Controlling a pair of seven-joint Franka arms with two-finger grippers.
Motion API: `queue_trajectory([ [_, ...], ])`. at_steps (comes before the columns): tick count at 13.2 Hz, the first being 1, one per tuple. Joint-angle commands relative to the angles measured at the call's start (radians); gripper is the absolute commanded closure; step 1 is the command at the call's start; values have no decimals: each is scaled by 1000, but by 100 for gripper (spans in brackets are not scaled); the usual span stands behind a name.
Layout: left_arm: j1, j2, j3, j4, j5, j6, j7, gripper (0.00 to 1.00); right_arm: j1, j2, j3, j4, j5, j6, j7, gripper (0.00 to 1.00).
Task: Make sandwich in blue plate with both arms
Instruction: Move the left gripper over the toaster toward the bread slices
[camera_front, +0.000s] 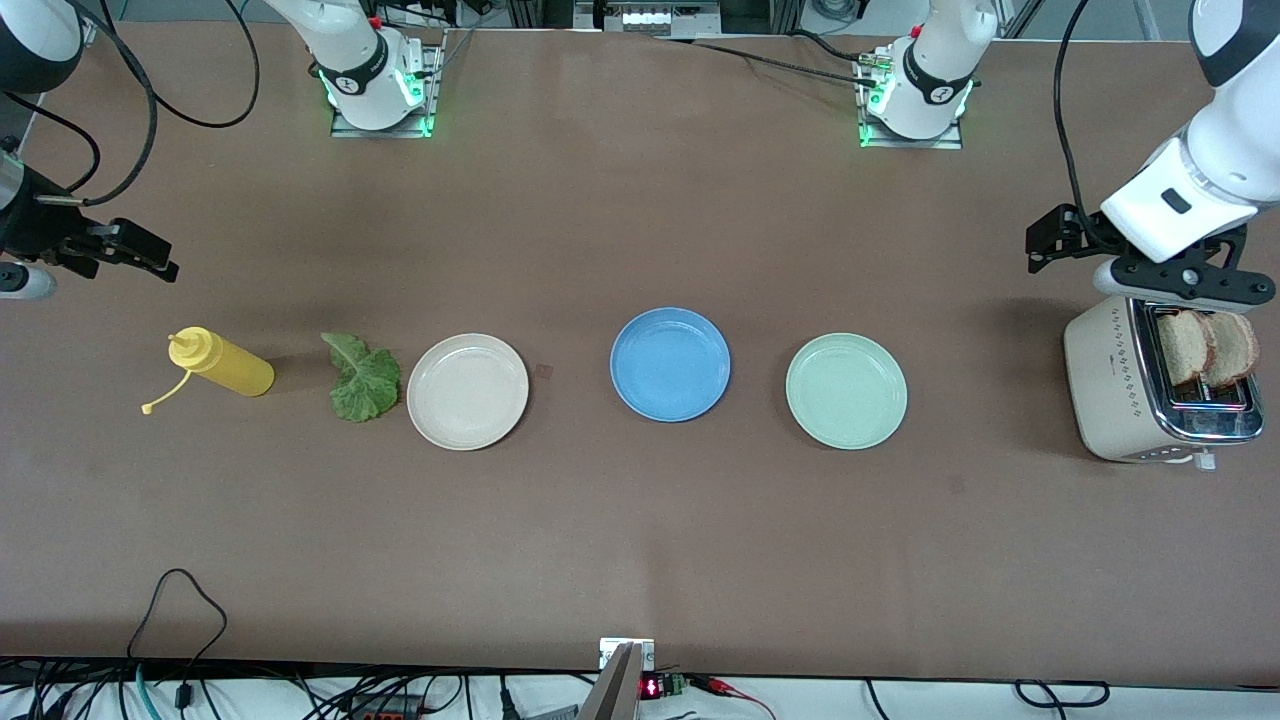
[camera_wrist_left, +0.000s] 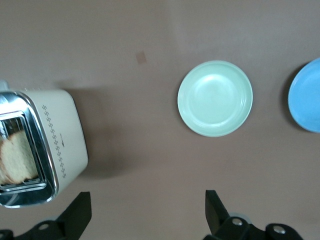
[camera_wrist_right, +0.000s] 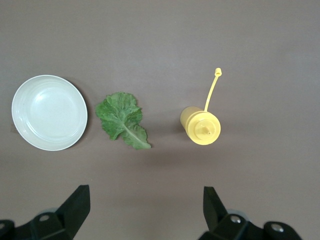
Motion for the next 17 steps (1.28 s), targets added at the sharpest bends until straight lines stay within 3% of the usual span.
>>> queue_trajectory([
  [1, 19, 27, 2, 25, -7, -36, 15, 0, 3, -25, 4, -18, -2, 5, 3, 0],
  [3, 26, 50, 3, 31, 31, -35, 17, 0, -4, -25, -4, -21, -2, -2, -5, 0],
  [6, 54, 80, 3, 51, 247, -20, 67, 0, -5, -31, -7, -18, -2, -20, -8, 0],
  [7, 86, 90, 3, 51, 265, -3, 79, 0, -5, -37, -7, -18, -2, -22, -8, 0],
  [12, 256, 158, 0, 38, 256, 141, 280, 0, 4, -44, 4, -18, -8, -2, -8, 0],
  [17, 408, 262, 0, 36, 153, 288, 457, 0, 4, -36, 6, 7, -5, -12, -8, 0],
])
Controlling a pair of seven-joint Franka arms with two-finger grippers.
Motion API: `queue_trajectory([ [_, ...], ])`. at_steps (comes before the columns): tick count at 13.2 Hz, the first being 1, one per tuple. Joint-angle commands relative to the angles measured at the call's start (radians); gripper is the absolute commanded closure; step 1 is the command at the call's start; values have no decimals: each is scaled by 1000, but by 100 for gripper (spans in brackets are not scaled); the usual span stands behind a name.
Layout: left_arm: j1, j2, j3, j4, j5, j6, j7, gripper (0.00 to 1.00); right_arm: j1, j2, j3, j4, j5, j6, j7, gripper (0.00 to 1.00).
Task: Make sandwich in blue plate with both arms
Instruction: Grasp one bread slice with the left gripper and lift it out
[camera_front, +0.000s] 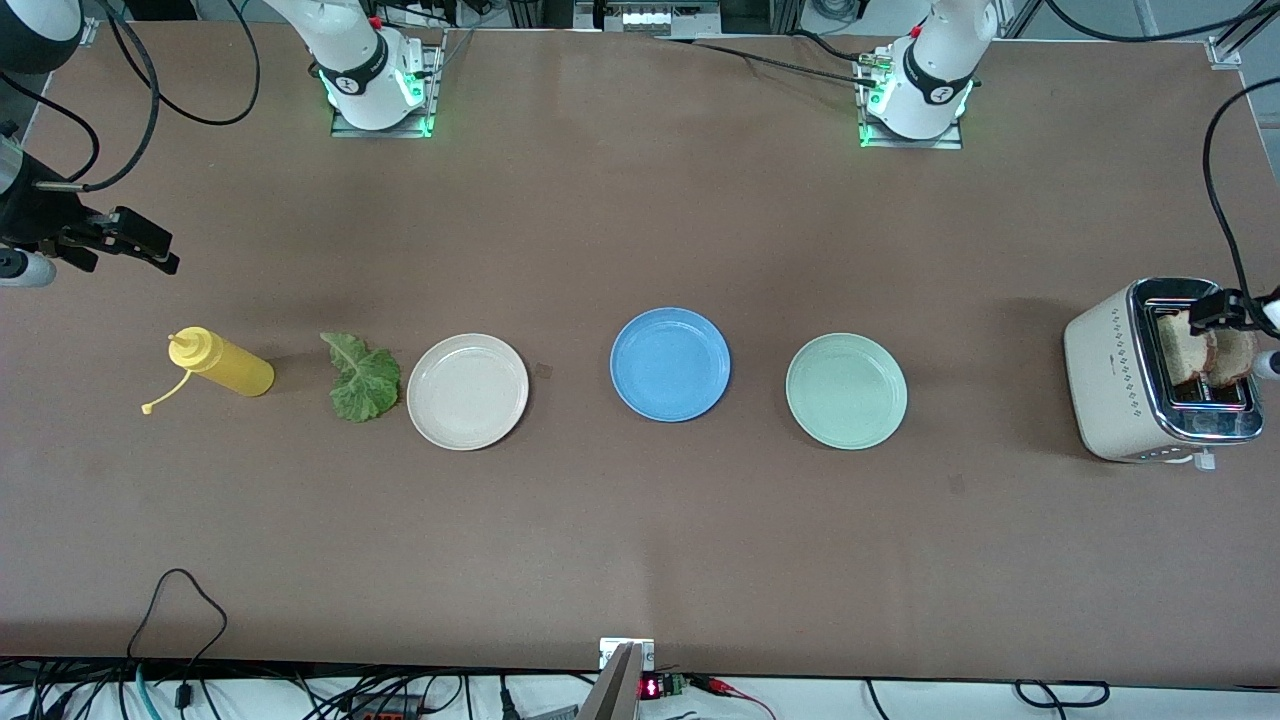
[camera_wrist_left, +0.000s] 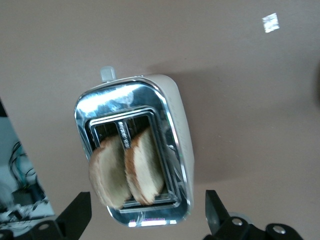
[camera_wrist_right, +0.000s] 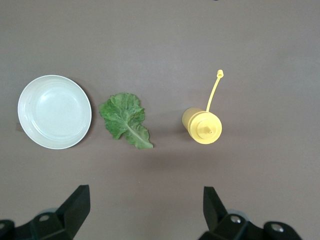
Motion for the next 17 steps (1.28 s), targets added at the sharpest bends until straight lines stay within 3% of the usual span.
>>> queue_trajectory([
  [1, 69, 55, -11, 14, -27, 73, 104, 0, 0, -11, 2, 6, -5, -6, -6, 0],
  [4, 106, 89, -19, -4, -112, 86, 137, 6, -2, -5, 1, 6, -5, -10, -6, 0],
  [10, 118, 96, -19, -51, -117, 81, 138, 30, 41, -16, 2, 6, -6, -76, 7, 0],
  [14, 143, 96, -15, -73, -116, 72, 172, 85, 40, -24, -4, 11, -22, -73, 8, 0],
  [17, 138, 87, -23, -58, -113, 72, 172, 99, 34, -33, -10, 2, -23, -84, 0, 0],
])
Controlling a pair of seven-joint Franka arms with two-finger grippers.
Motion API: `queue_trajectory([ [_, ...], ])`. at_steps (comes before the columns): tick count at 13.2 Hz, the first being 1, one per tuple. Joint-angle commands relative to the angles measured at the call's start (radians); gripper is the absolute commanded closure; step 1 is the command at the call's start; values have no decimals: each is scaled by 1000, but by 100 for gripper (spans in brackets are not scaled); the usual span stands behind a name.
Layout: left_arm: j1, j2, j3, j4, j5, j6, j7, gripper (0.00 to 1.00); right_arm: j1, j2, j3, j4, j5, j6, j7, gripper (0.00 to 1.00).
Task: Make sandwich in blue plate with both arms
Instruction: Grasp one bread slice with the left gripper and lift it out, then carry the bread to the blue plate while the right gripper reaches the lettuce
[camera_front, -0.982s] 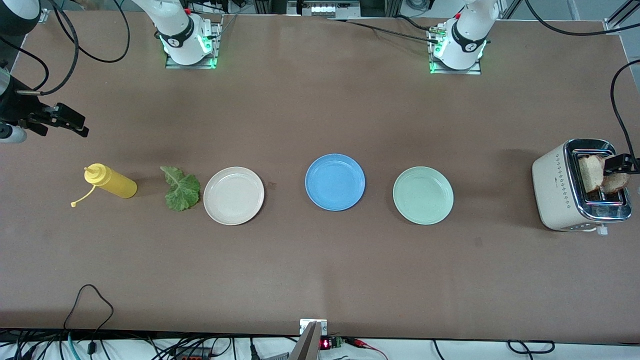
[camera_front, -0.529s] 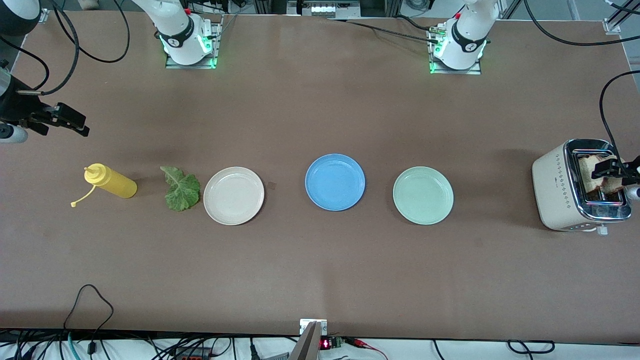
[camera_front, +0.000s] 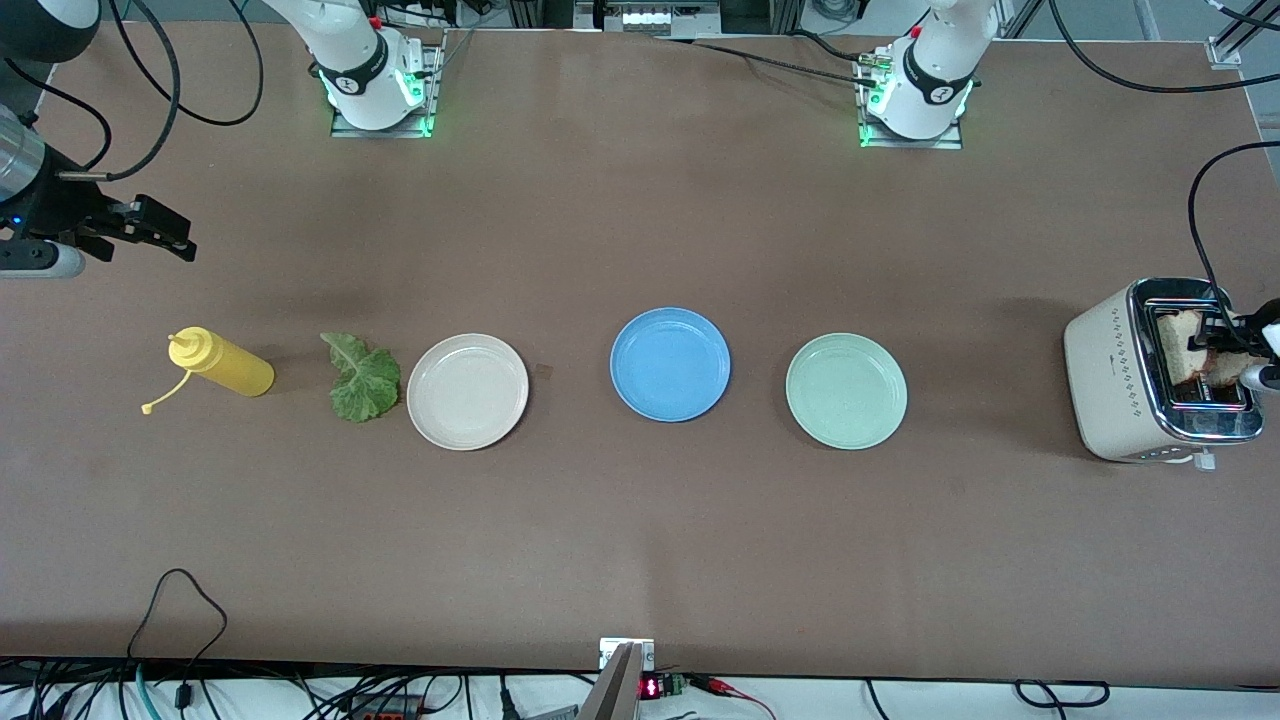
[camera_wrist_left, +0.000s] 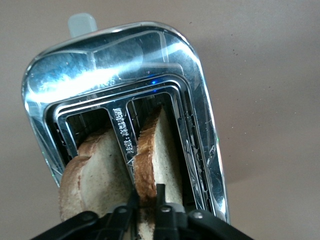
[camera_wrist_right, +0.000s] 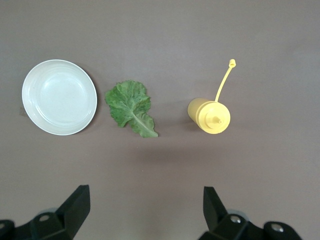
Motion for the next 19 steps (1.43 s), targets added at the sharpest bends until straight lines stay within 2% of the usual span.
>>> queue_trajectory([
  [1, 3, -33, -19, 21, -17, -4, 31, 99, -4, -21, -1, -6, -18, -24, -1, 0],
  [4, -10, -102, -72, 54, -10, -34, 25, 99, -4, -22, 0, -4, -20, -32, 2, 0],
  [7, -11, -117, -163, 149, -10, -169, 21, 99, -4, -19, 0, 3, -16, -38, -1, 0],
  [9, -11, -117, -261, 180, -13, -275, 15, 99, -4, -16, 0, 7, -12, -38, -4, 0],
  [12, -28, -97, -420, 170, -20, -319, 2, 99, 7, 24, 9, 29, -18, -24, 1, 0],
  [14, -79, -64, -480, 171, -39, -367, -30, 99, 4, 41, 9, 36, -13, -15, 8, 0],
  [17, -168, 8, -485, 168, -246, -367, -213, 99, 11, 88, 11, 34, -3, 19, 11, 0],
  [19, -233, 65, -485, 170, -404, -335, -296, 99, 48, 157, 9, 36, 16, 71, 11, 0],
])
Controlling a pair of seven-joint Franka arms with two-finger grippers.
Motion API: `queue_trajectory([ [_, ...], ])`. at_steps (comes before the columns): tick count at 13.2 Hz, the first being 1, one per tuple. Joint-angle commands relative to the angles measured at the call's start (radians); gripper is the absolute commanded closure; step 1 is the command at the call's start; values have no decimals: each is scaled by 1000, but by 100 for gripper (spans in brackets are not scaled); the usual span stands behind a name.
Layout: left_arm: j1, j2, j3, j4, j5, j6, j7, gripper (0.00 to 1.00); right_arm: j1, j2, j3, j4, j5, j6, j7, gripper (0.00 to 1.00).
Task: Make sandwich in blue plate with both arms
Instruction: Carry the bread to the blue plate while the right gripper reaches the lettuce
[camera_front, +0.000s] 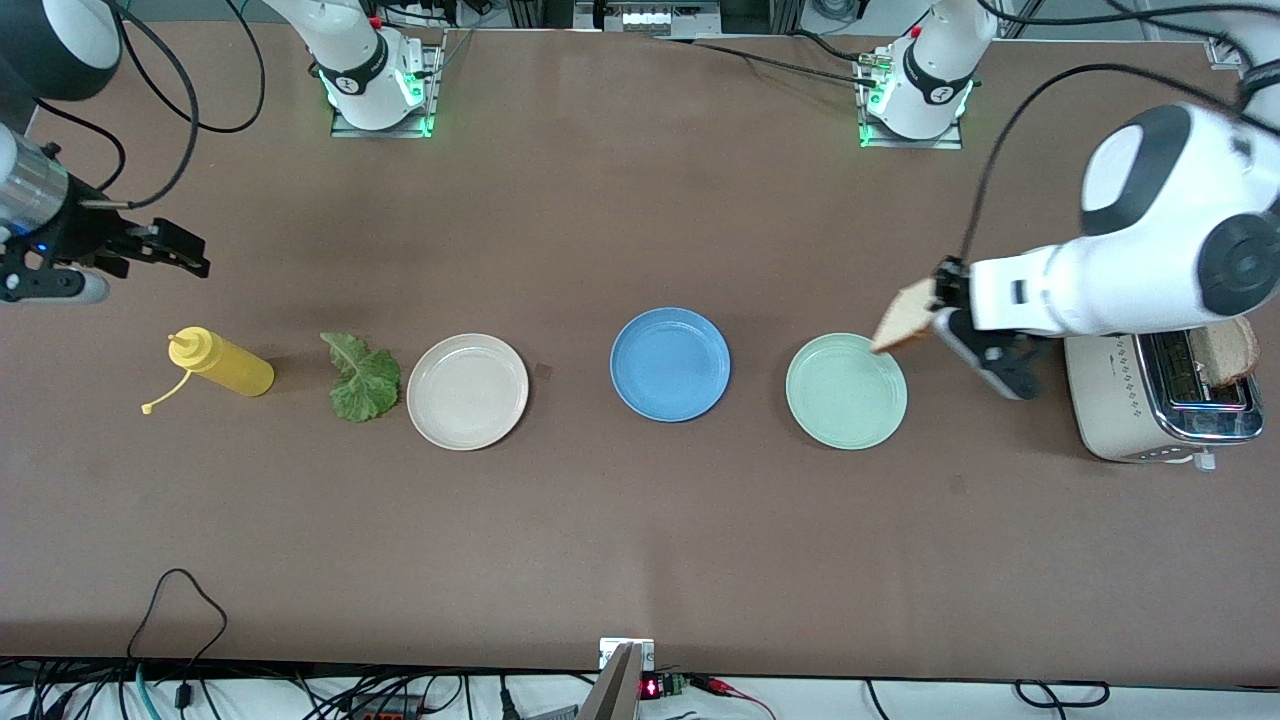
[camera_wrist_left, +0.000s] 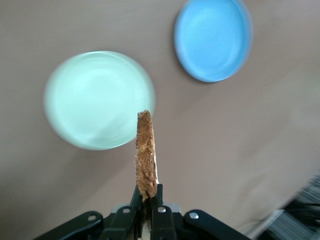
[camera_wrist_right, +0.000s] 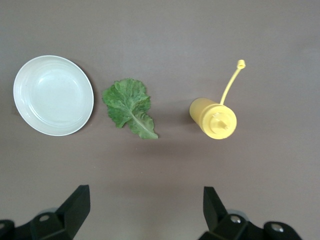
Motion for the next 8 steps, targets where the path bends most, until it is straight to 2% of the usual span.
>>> queue_trajectory([
  [1, -43, 95, -1, 19, -196, 50, -83, 99, 39, 120, 2, 25, 22, 78, 12, 0],
  [4, -92, 140, -3, -48, -395, 206, -69, 100, 82, 243, 2, 56, 11, 112, -7, 0],
  [6, -154, 143, -7, -125, -514, 393, -66, 100, 110, 309, 1, 45, -1, 187, -11, 0],
  [8, -213, 155, -7, -194, -562, 572, -63, 100, 109, 363, 1, 15, 8, 241, -2, 0],
])
